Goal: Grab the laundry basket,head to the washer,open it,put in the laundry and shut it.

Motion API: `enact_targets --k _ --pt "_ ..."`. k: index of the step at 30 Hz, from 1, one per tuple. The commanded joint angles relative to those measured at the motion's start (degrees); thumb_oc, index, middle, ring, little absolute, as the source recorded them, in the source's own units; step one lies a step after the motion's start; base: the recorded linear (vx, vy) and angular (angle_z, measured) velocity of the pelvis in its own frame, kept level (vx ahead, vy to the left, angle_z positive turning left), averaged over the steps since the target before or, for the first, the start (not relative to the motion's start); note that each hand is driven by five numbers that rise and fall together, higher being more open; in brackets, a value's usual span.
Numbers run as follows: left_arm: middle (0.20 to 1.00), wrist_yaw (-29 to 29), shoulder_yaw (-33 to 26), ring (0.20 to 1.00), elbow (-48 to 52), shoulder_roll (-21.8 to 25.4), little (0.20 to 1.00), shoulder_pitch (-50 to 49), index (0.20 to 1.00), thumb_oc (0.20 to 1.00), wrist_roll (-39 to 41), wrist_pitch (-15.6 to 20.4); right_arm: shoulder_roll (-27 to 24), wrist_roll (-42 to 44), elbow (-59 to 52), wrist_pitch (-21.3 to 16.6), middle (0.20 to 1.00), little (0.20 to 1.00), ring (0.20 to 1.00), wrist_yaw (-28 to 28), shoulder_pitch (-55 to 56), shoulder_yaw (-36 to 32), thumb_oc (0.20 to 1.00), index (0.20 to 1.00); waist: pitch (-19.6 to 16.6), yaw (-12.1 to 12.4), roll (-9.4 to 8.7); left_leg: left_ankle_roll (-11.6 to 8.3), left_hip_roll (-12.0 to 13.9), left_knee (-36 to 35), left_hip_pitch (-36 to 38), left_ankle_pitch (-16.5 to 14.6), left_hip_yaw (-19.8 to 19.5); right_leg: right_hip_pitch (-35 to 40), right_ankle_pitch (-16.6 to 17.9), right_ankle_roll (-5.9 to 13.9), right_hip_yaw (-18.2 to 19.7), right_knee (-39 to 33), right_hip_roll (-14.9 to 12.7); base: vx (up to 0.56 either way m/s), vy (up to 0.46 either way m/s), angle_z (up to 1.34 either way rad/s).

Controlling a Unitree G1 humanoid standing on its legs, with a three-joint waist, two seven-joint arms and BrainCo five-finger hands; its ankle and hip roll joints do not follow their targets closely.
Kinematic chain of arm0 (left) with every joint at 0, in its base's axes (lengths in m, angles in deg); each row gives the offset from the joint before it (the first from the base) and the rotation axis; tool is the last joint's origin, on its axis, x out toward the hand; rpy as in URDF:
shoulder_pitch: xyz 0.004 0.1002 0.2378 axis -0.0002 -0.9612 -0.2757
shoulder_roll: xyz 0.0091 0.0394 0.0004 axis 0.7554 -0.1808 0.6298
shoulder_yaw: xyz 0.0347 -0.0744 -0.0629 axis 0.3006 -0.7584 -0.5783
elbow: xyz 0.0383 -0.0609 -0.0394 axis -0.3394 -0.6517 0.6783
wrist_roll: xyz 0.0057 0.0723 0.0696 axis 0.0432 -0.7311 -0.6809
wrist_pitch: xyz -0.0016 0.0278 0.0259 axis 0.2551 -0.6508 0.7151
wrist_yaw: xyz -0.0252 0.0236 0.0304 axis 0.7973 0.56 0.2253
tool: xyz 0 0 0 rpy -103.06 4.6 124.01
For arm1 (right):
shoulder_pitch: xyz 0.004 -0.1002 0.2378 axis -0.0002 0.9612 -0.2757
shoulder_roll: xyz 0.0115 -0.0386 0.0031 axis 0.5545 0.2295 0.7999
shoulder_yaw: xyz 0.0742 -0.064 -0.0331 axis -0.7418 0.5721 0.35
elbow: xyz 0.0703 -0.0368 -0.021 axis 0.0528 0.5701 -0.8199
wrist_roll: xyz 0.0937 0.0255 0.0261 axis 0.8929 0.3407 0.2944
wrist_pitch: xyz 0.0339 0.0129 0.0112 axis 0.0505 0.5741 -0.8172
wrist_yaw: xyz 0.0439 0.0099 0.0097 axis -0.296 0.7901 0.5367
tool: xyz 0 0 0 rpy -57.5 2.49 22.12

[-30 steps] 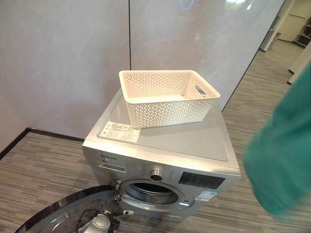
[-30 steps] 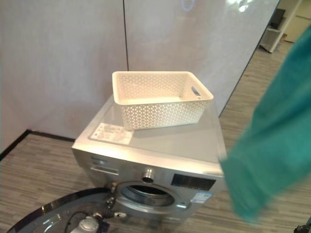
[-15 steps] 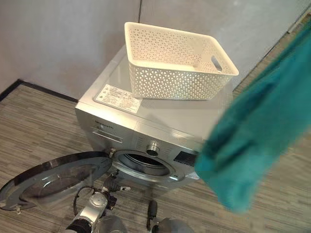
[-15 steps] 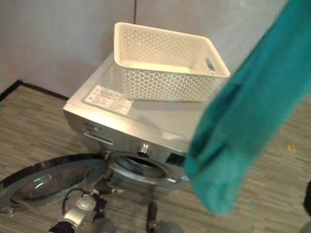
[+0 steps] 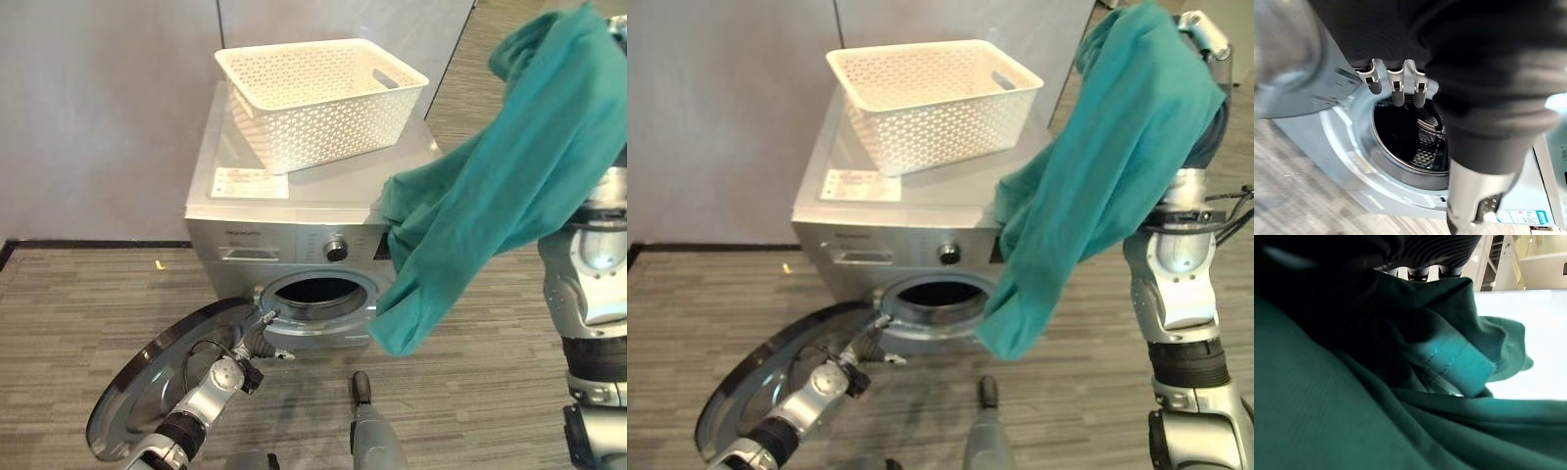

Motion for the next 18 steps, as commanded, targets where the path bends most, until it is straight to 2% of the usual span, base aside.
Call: enact_targets --k 1,2,3,4,5,6,7,11,13,14,16,18 --pt "1.0 -0.7 -0.6 1.0 3.1 0.3 1.0 -1.4 1.0 1.0 1.2 2.9 -5.1 -1.0 3.3 -0.2 0.2 0.2 0.2 -0.8 -10.6 1.5 0.2 0.2 -3.3 2.7 3.0 -1.92 1.3 -13.9 8.0 1.8 -2.6 3.1 2.1 0.78 -1.6 3.7 2.8 -0.15 0.025 -0.19" --pt "1.0 -0.7 -0.7 1.0 3.1 0.2 1.0 -1.4 1.0 1.0 1.3 2.9 -5.2 -1.0 3.4 -0.3 0.2 0.2 0.2 -0.8 -10.8 1.6 0.2 0.2 -3.4 2.7 2.84 -1.94 1.1 -14.2 7.8 2.3 -2.5 2.7 2.4 0.71 -1.4 3.7 2.7 -0.19 -0.003 -0.18" --pt "1.0 -0.5 -0.9 1.0 4.9 0.6 1.0 -1.5 1.0 1.0 2.4 3.0 -6.2 -0.7 3.8 0.4 0.2 0.2 0.2 0.2 -11.1 2.0 0.2 0.2 -4.4 3.5 2.89 -1.56 1.2 -15.5 7.3 3.6 -2.5 4.3 -0.3 0.24 -1.2 7.4 4.2 -0.16 -0.055 -0.24" --pt "1.0 -0.3 -0.8 1.0 6.1 1.0 1.0 -1.6 1.0 1.0 2.7 3.3 -6.5 -0.5 3.8 0.1 0.2 0.2 0.2 0.6 -11.1 2.3 0.2 0.2 -5.2 4.3 2.31 -1.82 0.9 -15.9 6.8 4.2 -2.0 7.4 -1.8 0.28 -2.4 5.5 4.4 -0.18 -0.092 -0.17" --pt "1.0 -0.2 -0.9 1.0 7.4 1.3 1.0 -1.9 1.0 1.0 2.6 3.6 -6.7 -0.5 4.3 0.2 0.2 0.2 0.2 1.0 -11.2 2.4 0.2 0.2 -5.9 5.1 1.82 -2.2 0.8 -16.5 6.3 4.9 -1.6 9.1 -1.2 0.52 -3.4 3.3 3.8 -0.1 -0.124 0.05" --pt "1.0 0.0 -0.9 1.0 8.7 1.5 1.0 -1.9 1.0 1.0 2.4 3.8 -6.9 -0.4 4.6 0.3 0.2 0.2 0.2 1.2 -11.3 2.6 0.2 0.2 -6.8 5.7 1.57 -2.49 0.9 -17.0 5.8 5.3 -1.0 10.9 -2.1 0.8 -4.2 1.4 3.7 -0.09 -0.182 -0.1" --pt "1.0 0.7 -2.0 1.0 13.7 2.7 1.0 -3.6 1.0 1.0 3.4 4.7 -7.0 -0.1 5.3 0.6 0.2 0.2 0.2 1.9 -11.6 3.8 0.2 0.2 -8.1 6.7 1.17 -2.96 1.3 -18.4 5.9 5.9 0.4 13.0 -2.3 1.19 -4.4 -4.4 3.6 -0.05 -0.14 -0.4" --pt "1.0 2.6 -2.4 1.0 21.2 4.7 1.0 -5.7 1.0 1.0 5.5 5.3 -6.0 0.3 5.9 1.2 0.2 0.2 0.2 2.9 -10.8 5.8 0.2 0.2 -8.3 7.7 1.03 -3.72 2.2 -18.9 5.5 6.8 0.9 14.8 -2.4 1.05 -3.7 -9.1 4.2 -0.05 -0.13 -0.69" --pt "1.0 5.9 -2.9 1.0 29.2 6.4 1.0 -6.7 1.0 1.0 10.3 5.8 -5.3 0.5 5.2 1.4 0.2 0.2 0.2 4.4 -7.4 5.5 0.2 0.2 -7.7 8.1 1.29 -4.56 3.0 -18.8 4.9 7.7 0.0 15.7 -2.7 0.65 -4.2 -10.4 4.7 -0.05 -0.107 -0.07" --pt "1.0 6.0 -2.9 1.0 29.6 6.6 1.0 -6.9 1.0 1.0 10.5 5.6 -5.3 0.5 5.1 1.4 0.2 0.2 0.2 4.5 -7.2 5.3 0.2 0.2 -7.7 8.0 1.22 -4.61 3.0 -18.7 4.9 7.8 -0.1 15.8 -2.7 0.6 -4.4 -10.4 4.8 -0.04 -0.107 0.04" --pt "1.0 9.4 -3.5 1.0 38.6 9.0 1.0 -8.2 1.0 1.0 15.3 5.8 -4.8 0.6 4.1 1.5 0.2 0.2 0.2 6.0 -3.1 4.8 0.2 0.2 -7.2 8.0 1.71 -5.44 3.5 -19.1 4.4 8.8 -1.4 16.5 -2.8 0.27 -5.6 -11.2 5.1 -0.02 -0.081 0.19" --pt "1.0 10.5 -3.7 1.0 41.2 9.8 1.0 -8.7 1.0 1.0 17.3 5.4 -4.6 0.9 3.9 1.5 0.2 0.2 0.2 6.6 -1.6 4.9 0.2 0.2 -7.1 8.1 1.92 -5.76 3.7 -19.5 4.4 9.2 -1.7 16.8 -2.8 0.15 -6.2 -11.5 5.2 0.0 -0.056 0.4"
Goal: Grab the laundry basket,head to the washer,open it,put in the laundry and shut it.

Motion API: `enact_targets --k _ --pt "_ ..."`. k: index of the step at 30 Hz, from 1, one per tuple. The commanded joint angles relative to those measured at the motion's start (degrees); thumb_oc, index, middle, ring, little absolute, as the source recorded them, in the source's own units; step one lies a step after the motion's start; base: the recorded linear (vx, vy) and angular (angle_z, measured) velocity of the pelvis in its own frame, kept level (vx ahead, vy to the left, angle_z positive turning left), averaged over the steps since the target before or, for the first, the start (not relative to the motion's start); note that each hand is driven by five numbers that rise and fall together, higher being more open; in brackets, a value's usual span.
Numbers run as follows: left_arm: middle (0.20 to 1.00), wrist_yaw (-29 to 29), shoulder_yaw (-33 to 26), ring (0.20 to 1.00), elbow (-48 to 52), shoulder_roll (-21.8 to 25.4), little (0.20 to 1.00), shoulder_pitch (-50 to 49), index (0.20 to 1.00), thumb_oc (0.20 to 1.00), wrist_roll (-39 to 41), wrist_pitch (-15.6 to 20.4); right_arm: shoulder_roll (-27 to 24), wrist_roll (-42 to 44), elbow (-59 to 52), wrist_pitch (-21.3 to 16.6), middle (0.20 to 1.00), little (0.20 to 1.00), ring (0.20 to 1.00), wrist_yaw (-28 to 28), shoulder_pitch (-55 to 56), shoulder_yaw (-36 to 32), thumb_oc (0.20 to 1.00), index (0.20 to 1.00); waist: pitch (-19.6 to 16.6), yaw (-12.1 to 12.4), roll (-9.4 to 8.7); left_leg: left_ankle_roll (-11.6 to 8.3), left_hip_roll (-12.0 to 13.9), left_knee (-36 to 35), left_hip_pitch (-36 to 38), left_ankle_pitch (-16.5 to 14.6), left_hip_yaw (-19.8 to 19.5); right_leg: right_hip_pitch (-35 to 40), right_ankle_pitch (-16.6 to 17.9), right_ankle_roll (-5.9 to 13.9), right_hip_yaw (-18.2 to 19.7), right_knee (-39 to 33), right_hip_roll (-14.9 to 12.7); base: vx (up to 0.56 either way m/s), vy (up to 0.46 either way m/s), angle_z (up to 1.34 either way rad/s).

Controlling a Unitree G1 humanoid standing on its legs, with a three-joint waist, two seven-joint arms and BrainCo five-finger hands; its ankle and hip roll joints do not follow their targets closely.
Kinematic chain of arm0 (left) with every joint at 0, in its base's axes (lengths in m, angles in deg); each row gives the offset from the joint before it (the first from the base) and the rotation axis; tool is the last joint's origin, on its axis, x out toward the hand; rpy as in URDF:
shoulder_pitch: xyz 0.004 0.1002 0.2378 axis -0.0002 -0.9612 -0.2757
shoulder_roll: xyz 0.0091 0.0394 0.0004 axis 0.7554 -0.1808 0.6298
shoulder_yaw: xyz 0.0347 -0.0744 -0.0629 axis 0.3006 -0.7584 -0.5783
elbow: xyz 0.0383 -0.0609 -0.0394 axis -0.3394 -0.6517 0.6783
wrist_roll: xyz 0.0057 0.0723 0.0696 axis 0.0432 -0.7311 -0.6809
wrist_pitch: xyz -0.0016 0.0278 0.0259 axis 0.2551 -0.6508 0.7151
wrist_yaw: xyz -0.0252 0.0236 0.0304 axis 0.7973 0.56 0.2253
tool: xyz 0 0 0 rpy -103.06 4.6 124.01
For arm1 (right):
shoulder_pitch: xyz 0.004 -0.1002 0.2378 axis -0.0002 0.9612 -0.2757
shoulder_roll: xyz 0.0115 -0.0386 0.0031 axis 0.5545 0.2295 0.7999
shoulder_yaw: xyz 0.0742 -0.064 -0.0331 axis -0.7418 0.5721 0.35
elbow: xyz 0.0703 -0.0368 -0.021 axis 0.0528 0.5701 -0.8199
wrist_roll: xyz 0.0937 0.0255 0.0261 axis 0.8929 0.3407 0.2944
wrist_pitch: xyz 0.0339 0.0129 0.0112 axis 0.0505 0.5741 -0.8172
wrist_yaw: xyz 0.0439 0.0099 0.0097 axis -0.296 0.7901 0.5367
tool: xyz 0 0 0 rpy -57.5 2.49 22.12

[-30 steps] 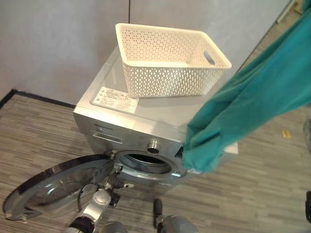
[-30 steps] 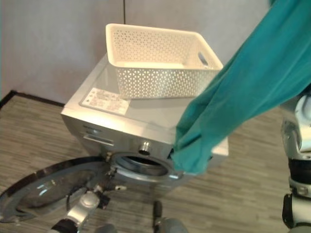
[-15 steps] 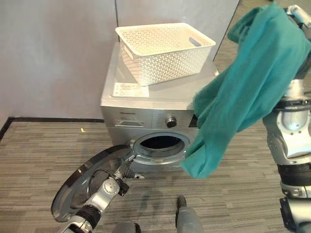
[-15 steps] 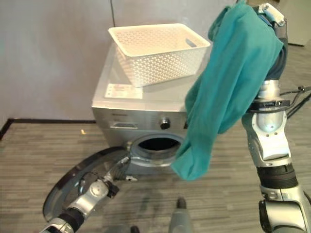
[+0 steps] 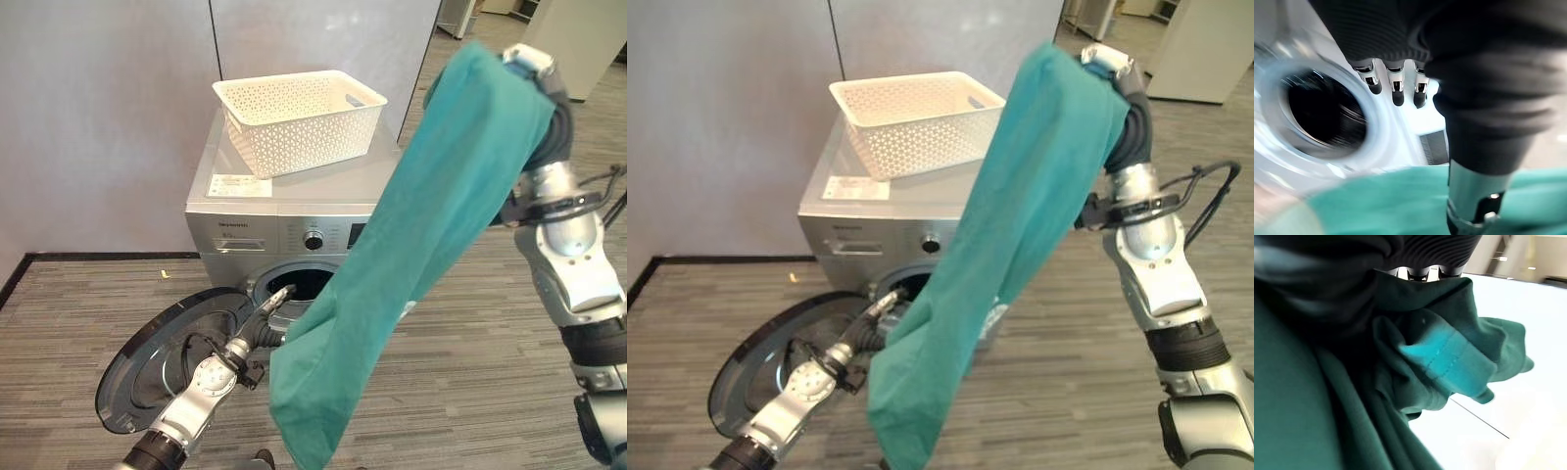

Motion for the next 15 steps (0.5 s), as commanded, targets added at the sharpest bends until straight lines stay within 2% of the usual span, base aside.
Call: enact_targets --k 1,5,8,10,11,15 --pt "1.0 4.1 -1.2 1.0 7.8 4.5 1.0 1.6 1.0 1.0 7.8 2.5 -0.5 2.0 -1.7 -1.0 0.2 0.2 0.2 2.2 -0.9 -3.0 0.2 0.2 -0.7 1.6 0.03 -0.56 0.9 3.4 1.7 -8.9 -5.0 -4.1 -2.1 0.29 -0.5 4.8 -1.6 0.01 -0.058 0.5" --pt "1.0 7.2 -0.2 1.0 13.5 6.9 1.0 1.3 1.0 1.0 12.0 1.2 0.1 3.8 -4.0 -0.9 0.2 0.2 0.2 4.5 2.6 -2.7 0.2 0.2 -0.4 1.4 0.7 -1.38 1.0 2.2 2.1 -7.8 -6.1 -3.0 -2.2 0.03 -2.1 4.2 -1.5 0.02 -0.038 0.38" --pt "1.0 7.8 1.4 1.0 14.2 6.7 1.0 2.3 1.0 1.0 13.1 0.2 0.1 4.2 -5.6 -0.6 0.2 0.2 0.2 5.3 4.1 -2.3 0.2 0.2 -0.2 1.2 0.89 -1.73 1.1 1.8 2.2 -7.3 -6.5 -2.6 -2.4 -0.22 -3.0 4.3 -1.5 0.02 -0.026 0.27" --pt "1.0 6.9 3.5 1.0 12.0 4.6 1.0 3.9 1.0 1.0 10.8 0.1 0.3 4.3 -6.5 -0.5 0.2 0.2 0.2 5.1 4.8 -3.0 0.2 0.2 -0.1 1.0 0.86 -1.89 1.1 1.3 2.4 -7.0 -6.9 -2.2 -2.6 -0.46 -3.5 4.3 -1.3 0.04 -0.045 0.12" --pt "1.0 5.7 5.3 1.0 9.5 2.2 1.0 6.9 1.0 1.0 6.0 0.0 0.8 4.2 -7.3 -0.3 0.2 0.2 0.2 4.8 4.8 -3.0 0.2 0.2 -0.1 0.6 0.64 -2.03 1.2 0.6 2.5 -6.7 -7.0 -2.2 -2.9 -0.65 -3.9 4.6 -1.1 0.03 -0.048 0.15" --pt "1.0 4.6 7.8 1.0 5.1 -0.8 1.0 10.7 1.0 1.0 0.9 -0.7 1.2 3.9 -7.0 0.1 0.2 0.2 0.2 3.6 3.9 -3.5 0.2 0.2 0.0 0.3 0.76 -1.93 1.1 -1.0 3.1 -6.2 -7.1 -2.5 -2.9 -0.59 -4.2 4.8 -1.1 0.02 -0.023 0.16"
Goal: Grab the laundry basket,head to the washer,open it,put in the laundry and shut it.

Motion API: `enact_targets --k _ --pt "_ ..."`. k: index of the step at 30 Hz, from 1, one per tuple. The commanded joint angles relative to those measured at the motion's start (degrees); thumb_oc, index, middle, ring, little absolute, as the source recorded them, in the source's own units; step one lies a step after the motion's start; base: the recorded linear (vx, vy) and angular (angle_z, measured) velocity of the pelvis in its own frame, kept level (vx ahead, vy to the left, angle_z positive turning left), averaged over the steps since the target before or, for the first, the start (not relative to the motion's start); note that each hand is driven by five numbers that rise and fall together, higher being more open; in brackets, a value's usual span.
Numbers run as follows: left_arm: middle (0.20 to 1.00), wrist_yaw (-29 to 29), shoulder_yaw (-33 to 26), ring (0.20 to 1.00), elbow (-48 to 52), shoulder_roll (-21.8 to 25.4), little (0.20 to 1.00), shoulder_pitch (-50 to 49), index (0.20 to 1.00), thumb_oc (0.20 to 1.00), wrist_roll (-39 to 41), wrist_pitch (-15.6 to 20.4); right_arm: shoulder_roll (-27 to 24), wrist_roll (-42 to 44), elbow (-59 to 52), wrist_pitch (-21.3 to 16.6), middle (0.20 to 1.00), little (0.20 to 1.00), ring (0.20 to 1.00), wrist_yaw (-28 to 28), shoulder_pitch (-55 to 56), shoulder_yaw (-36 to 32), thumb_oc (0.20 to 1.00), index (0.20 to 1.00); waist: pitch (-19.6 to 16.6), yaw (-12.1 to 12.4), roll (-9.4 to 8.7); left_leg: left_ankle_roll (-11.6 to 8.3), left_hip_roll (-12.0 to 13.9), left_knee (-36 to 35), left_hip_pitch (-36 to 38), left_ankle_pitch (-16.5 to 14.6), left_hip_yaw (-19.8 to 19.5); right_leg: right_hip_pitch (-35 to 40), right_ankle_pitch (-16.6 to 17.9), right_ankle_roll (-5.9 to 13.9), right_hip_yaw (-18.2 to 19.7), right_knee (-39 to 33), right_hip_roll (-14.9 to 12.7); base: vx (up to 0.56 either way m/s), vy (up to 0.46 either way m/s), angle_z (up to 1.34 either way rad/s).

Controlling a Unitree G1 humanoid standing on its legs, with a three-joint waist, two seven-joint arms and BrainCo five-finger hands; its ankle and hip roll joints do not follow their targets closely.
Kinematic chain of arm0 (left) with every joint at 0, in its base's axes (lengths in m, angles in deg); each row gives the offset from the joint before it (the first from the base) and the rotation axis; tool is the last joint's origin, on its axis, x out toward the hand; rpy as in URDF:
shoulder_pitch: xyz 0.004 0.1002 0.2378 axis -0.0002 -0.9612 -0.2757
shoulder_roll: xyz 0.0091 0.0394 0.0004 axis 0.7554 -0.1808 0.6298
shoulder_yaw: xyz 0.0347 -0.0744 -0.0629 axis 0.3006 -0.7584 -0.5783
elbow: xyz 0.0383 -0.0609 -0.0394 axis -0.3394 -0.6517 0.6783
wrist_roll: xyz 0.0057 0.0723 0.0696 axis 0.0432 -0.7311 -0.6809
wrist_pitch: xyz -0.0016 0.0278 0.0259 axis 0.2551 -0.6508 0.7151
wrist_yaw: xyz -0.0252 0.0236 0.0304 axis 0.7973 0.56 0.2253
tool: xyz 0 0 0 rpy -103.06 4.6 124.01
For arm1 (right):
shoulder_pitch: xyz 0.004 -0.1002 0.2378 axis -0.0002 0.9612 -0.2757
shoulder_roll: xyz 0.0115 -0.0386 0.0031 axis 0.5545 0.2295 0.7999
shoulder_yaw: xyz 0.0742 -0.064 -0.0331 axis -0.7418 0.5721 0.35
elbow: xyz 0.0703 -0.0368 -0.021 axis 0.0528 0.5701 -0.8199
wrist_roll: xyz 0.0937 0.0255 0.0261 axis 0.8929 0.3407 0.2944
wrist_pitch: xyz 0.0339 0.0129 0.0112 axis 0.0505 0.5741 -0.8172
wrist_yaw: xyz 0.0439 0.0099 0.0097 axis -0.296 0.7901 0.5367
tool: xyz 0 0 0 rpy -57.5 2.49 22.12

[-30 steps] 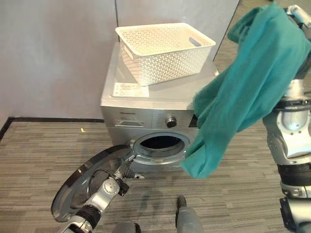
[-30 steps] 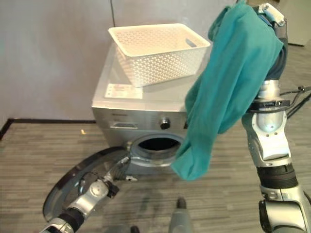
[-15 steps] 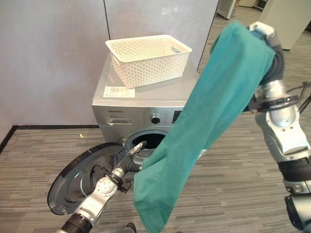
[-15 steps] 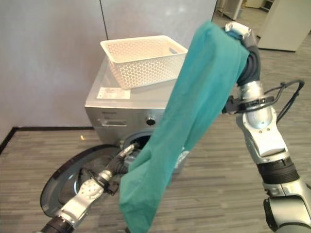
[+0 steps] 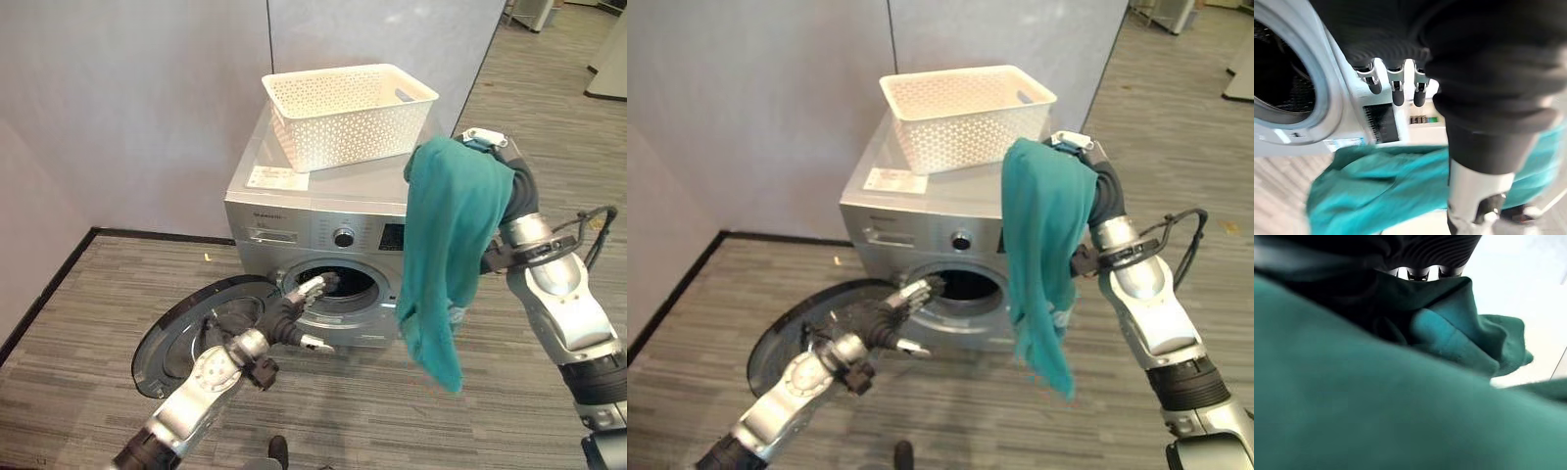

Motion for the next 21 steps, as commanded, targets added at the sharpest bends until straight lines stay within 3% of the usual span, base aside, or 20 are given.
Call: enact_targets --k 1,6,10,21 --pt "1.0 -2.0 2.1 1.0 -1.9 -1.7 1.0 4.8 1.0 1.0 -5.9 1.4 0.4 2.4 -2.5 -1.6 0.2 0.2 0.2 -2.2 -5.2 -3.4 0.2 0.2 -1.5 -0.1 -0.08 -1.27 2.5 4.8 2.4 -11.2 0.0 -5.1 -2.5 0.06 3.5 5.5 -1.9 0.0 0.0 0.0" --pt "1.0 -6.5 2.6 1.0 -11.2 -7.0 1.0 8.5 1.0 1.0 -13.3 0.8 3.1 2.1 -1.5 -0.9 0.2 0.2 0.2 -4.6 -6.3 -3.1 0.2 0.2 -1.8 -0.4 -0.02 -1.13 2.4 1.3 3.5 -9.6 0.4 -5.8 -2.4 0.15 3.4 5.2 -1.5 0.01 -0.013 -0.01" --pt "1.0 -9.2 4.4 1.0 -17.4 -10.5 1.0 12.8 1.0 1.0 -14.5 0.4 4.5 2.1 -0.7 -0.7 0.2 0.2 0.2 -6.5 -7.2 -2.3 0.2 0.2 -1.8 -0.6 0.01 -1.33 2.4 -0.2 3.2 -8.3 0.0 -6.7 -2.6 -0.19 3.3 5.5 -1.1 -0.01 -0.026 0.04" --pt "1.0 -7.8 6.3 1.0 -14.1 -12.0 1.0 14.4 1.0 1.0 -3.1 -1.4 9.8 0.9 2.5 0.0 0.2 0.2 0.2 -7.9 -8.2 0.2 0.2 0.2 -1.8 -0.5 0.42 -1.46 2.7 0.1 3.6 -8.7 -0.8 -5.7 -2.7 -0.77 2.2 4.7 -0.6 0.0 -0.012 0.05"
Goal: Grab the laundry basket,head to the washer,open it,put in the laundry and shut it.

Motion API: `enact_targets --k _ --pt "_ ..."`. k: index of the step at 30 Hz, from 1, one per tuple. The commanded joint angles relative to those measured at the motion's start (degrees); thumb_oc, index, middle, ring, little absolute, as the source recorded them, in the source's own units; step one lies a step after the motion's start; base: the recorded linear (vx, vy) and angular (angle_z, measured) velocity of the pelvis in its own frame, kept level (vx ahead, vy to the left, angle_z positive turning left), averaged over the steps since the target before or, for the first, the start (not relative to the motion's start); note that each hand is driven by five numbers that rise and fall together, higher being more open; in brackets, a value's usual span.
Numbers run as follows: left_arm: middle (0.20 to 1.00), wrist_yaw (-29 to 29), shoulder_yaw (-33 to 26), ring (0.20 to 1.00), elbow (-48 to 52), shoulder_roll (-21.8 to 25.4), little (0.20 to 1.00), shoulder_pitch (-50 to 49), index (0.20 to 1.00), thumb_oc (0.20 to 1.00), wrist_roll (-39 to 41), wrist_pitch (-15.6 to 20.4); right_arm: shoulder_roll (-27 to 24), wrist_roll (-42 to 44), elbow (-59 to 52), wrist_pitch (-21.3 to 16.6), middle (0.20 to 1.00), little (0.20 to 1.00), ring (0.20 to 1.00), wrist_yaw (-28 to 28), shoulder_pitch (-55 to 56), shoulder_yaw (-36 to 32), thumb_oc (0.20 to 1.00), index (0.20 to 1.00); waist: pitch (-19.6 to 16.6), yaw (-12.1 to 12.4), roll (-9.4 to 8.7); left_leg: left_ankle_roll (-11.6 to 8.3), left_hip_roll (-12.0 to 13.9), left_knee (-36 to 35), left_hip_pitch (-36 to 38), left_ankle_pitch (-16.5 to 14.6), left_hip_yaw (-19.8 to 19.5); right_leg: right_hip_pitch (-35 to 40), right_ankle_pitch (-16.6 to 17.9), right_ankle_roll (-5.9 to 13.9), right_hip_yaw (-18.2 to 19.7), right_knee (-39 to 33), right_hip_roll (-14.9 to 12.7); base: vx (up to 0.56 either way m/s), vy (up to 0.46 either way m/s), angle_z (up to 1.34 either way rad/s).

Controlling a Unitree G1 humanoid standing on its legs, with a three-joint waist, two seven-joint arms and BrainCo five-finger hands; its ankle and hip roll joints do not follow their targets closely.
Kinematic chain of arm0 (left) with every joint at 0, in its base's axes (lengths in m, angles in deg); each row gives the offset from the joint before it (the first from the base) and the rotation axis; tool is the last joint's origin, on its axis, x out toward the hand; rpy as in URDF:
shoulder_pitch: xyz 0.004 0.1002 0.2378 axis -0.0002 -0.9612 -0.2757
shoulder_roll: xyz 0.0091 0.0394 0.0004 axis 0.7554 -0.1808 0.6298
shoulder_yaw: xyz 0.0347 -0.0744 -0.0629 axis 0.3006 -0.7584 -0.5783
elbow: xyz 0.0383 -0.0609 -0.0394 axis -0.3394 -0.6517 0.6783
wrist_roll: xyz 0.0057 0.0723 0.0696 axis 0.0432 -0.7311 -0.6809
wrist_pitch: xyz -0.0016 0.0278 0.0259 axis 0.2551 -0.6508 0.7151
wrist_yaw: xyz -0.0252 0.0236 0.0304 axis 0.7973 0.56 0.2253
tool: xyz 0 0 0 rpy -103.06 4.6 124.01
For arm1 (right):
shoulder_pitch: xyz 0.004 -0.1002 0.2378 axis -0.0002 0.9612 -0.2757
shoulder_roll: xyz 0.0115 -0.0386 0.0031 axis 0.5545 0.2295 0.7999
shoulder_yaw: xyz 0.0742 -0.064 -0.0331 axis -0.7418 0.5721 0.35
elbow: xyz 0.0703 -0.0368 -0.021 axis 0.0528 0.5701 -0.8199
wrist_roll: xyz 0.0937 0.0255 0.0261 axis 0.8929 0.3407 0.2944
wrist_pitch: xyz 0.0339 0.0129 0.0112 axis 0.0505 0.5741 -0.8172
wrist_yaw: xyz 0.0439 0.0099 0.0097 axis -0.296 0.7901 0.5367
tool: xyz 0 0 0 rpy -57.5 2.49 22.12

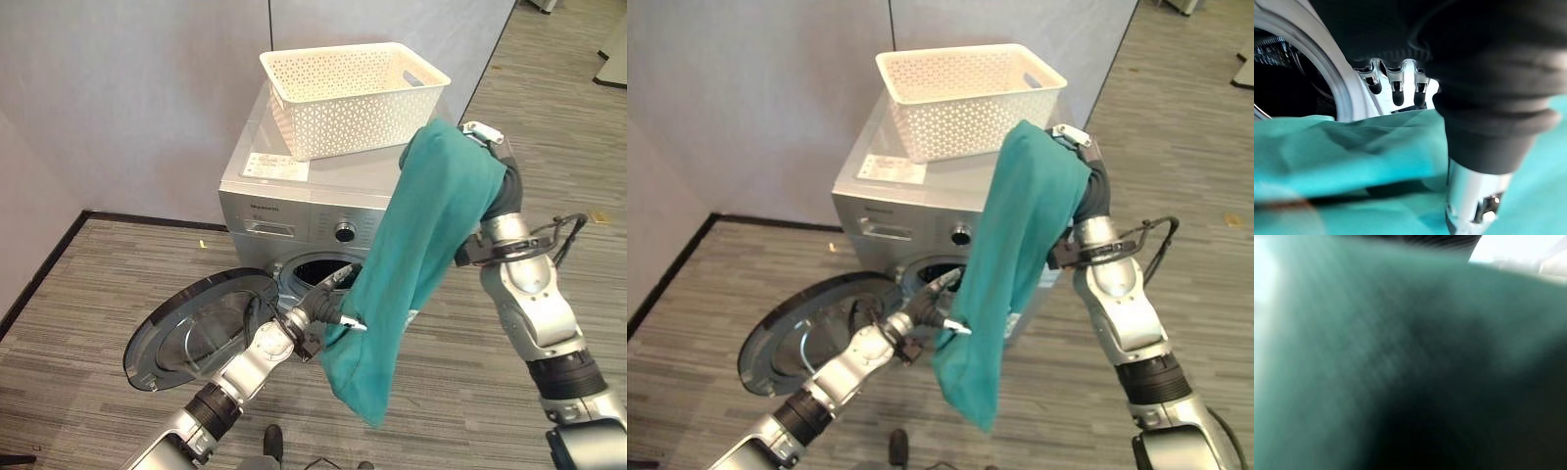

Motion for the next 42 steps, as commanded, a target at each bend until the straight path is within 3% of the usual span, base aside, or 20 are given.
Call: enact_targets --k 1,7,12,23,24,25,31,33,42 --pt "1.0 0.9 2.4 1.0 2.2 -0.2 1.0 2.9 1.0 1.0 4.6 1.0 0.6 1.2 0.2 -1.8 0.2 0.2 0.2 -0.9 -5.7 -0.1 0.2 0.2 -2.7 0.8 0.91 -1.51 3.2 2.2 4.2 -9.9 0.7 -4.9 -2.1 -0.63 3.5 4.6 -0.7 0.03 -0.008 0.0" --pt "1.0 2.5 0.7 1.0 7.6 1.8 1.0 1.3 1.0 1.0 7.9 -0.6 3.5 1.9 1.9 -0.8 0.2 0.2 0.2 0.5 -5.2 1.0 0.2 0.2 -2.8 1.3 1.43 -1.35 3.2 2.6 5.1 -10.6 0.9 -4.0 -2.0 -0.58 3.6 4.4 -0.8 0.01 0.001 0.0" --pt "1.0 2.5 1.7 1.0 6.2 0.5 1.0 2.0 1.0 1.0 7.8 -1.3 5.0 2.4 2.8 -0.3 0.2 0.2 0.2 0.8 -5.9 2.3 0.2 0.2 -2.6 1.2 1.38 -1.12 3.1 2.4 5.5 -10.8 1.4 -4.2 -1.9 -0.42 4.0 4.8 -0.9 0.0 0.0 0.0" --pt "1.0 2.5 6.9 1.0 -5.6 -3.9 1.0 3.3 1.0 1.0 -1.0 -2.0 6.9 3.8 3.9 0.4 0.2 0.2 0.2 0.9 -8.4 4.7 0.2 0.2 -2.4 0.8 0.89 -1.05 3.7 1.5 6.7 -10.7 3.3 -5.1 -1.8 -0.28 5.3 5.3 -0.5 0.01 -0.018 -0.09" --pt "1.0 0.6 8.6 1.0 -12.5 -6.8 1.0 5.2 1.0 1.0 -3.0 -2.2 7.6 4.8 3.6 0.3 0.2 0.2 0.2 0.4 -8.5 5.5 0.2 0.2 -2.3 0.4 0.56 -1.26 4.0 1.5 6.7 -10.5 3.4 -5.1 -1.9 -0.44 5.5 5.1 -0.2 0.0 -0.039 -0.1" --pt "1.0 0.5 8.6 1.0 -12.8 -7.0 1.0 5.4 1.0 1.0 -3.0 -2.0 7.6 4.8 3.6 0.3 0.2 0.2 0.2 0.4 -8.5 5.5 0.2 0.2 -2.3 0.4 0.61 -1.28 4.1 1.5 6.7 -10.5 3.4 -5.1 -1.9 -0.45 5.5 5.2 -0.2 0.01 -0.05 -0.1" --pt "1.0 -1.3 11.2 1.0 -12.4 -10.2 1.0 9.1 1.0 1.0 2.3 -1.7 8.0 5.0 3.9 -0.1 0.2 0.2 0.2 -1.0 -8.3 6.2 0.2 0.2 -1.8 -0.2 0.65 -1.5 4.3 1.5 6.3 -10.2 2.9 -5.3 -2.1 -0.7 5.2 5.1 0.1 0.0 -0.022 -0.03" --pt "1.0 -1.1 13.0 1.0 -10.4 -11.5 1.0 10.5 1.0 1.0 7.5 -2.0 8.7 4.7 4.8 0.0 0.2 0.2 0.2 -2.0 -8.5 6.4 0.2 0.2 -1.7 -0.5 0.82 -1.51 4.2 1.2 6.0 -9.9 2.5 -5.2 -2.2 -0.81 4.9 4.9 0.2 -0.01 -0.035 0.01" --pt "1.0 -2.1 13.5 1.0 -10.0 -12.3 1.0 11.1 1.0 1.0 12.5 -2.6 10.5 4.9 6.6 0.5 0.2 0.2 0.2 -2.9 -8.6 7.8 0.2 0.2 -1.7 -0.7 1.22 -1.57 4.1 1.1 6.2 -9.8 2.4 -5.0 -2.1 -0.96 4.4 4.8 0.3 0.0 0.0 0.0"
